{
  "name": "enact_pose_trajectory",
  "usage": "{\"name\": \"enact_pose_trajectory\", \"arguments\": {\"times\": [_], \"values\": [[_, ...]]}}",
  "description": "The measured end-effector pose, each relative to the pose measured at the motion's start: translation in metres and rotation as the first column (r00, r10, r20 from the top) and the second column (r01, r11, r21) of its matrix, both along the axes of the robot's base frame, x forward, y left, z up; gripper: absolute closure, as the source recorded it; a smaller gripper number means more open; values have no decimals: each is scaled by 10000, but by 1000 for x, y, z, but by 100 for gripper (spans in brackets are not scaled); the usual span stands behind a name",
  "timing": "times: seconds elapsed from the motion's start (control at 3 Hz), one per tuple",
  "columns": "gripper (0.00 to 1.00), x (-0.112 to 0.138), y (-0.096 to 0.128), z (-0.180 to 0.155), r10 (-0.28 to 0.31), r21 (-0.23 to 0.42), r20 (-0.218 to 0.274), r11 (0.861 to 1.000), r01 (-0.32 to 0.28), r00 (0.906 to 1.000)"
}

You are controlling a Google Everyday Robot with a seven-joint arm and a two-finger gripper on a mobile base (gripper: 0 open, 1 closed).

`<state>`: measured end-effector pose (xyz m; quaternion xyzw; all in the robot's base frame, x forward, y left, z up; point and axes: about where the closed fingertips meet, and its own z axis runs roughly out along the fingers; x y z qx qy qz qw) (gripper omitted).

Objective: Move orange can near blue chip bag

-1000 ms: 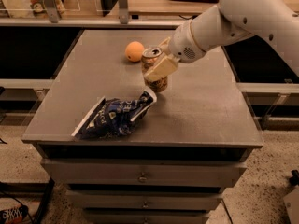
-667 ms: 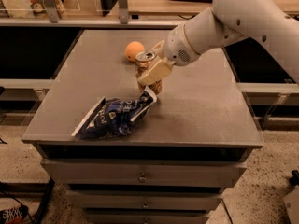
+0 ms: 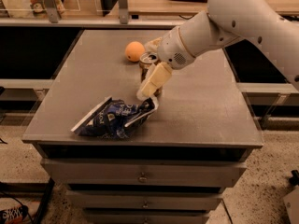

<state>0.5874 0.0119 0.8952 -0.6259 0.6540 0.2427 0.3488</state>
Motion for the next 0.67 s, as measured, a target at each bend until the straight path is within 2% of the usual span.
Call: {"name": "enact_pose_trajectory", "arguments": {"times": [0.67], "values": [[0,1,-1,1,-88,42,-5,10000,88,10000]]}}
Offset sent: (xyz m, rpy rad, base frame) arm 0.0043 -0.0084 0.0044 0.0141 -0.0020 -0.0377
